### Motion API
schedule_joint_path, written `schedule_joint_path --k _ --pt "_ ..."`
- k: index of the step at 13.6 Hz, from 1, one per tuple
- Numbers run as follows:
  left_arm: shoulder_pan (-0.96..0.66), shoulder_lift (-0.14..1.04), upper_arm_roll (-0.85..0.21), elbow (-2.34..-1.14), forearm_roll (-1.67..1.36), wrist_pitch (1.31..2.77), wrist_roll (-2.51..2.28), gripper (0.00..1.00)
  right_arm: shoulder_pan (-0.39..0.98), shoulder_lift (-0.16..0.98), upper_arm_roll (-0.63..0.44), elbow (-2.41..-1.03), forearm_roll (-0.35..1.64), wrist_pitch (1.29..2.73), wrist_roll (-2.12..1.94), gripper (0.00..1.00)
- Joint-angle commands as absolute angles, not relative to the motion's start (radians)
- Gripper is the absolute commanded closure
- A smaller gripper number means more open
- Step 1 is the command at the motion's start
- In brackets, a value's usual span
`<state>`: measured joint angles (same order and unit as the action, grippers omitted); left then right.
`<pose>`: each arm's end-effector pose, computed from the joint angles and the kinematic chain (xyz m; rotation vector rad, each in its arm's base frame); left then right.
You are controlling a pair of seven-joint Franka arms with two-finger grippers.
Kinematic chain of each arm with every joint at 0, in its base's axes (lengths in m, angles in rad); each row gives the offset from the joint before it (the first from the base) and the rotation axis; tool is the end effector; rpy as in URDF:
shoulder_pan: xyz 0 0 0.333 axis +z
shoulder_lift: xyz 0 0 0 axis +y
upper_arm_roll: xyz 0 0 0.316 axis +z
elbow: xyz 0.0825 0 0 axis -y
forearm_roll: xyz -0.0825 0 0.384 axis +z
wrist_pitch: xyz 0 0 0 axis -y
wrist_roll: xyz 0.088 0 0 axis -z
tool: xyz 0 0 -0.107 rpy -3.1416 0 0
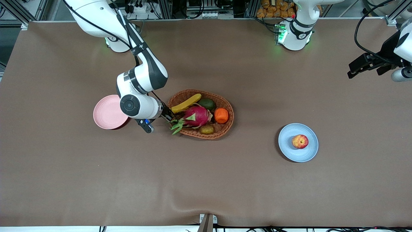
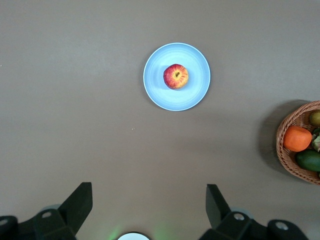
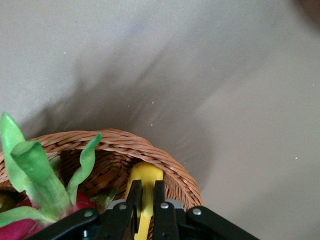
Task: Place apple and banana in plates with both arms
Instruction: 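Close the right gripper on the yellow banana in the basket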
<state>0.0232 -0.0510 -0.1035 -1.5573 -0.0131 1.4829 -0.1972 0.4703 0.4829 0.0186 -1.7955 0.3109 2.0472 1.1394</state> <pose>0.5278 -0.0456 0.6507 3.1316 0.1820 -0.0385 0.5470 0.3091 0.2655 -2.8175 1.2369 0.5468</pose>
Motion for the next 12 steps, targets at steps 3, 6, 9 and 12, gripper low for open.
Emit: schedule_joint_path --k 3,6,9,12 --pt "0.037 -0.075 -0.101 -1.578 -0.026 1.474 -0.176 0.0 0.46 0.463 0.011 -1.766 0.334 2.004 1.129 1.0" --pt "0.037 -0.075 -0.101 -1.588 -0.026 1.474 -0.176 0.0 0.434 0.462 0.009 -1.657 0.33 1.831 1.118 1.0" --pt "0.037 -0.075 -0.103 -1.588 -0.026 1.474 -0.176 0.0 0.397 0.433 0.006 -1.644 0.319 1.749 0.997 1.0" --pt "0.037 -0.075 -0.103 -1.589 -0.026 1.474 -0.176 0.0 0.353 0.384 0.003 -1.658 0.173 1.706 0.766 1.0"
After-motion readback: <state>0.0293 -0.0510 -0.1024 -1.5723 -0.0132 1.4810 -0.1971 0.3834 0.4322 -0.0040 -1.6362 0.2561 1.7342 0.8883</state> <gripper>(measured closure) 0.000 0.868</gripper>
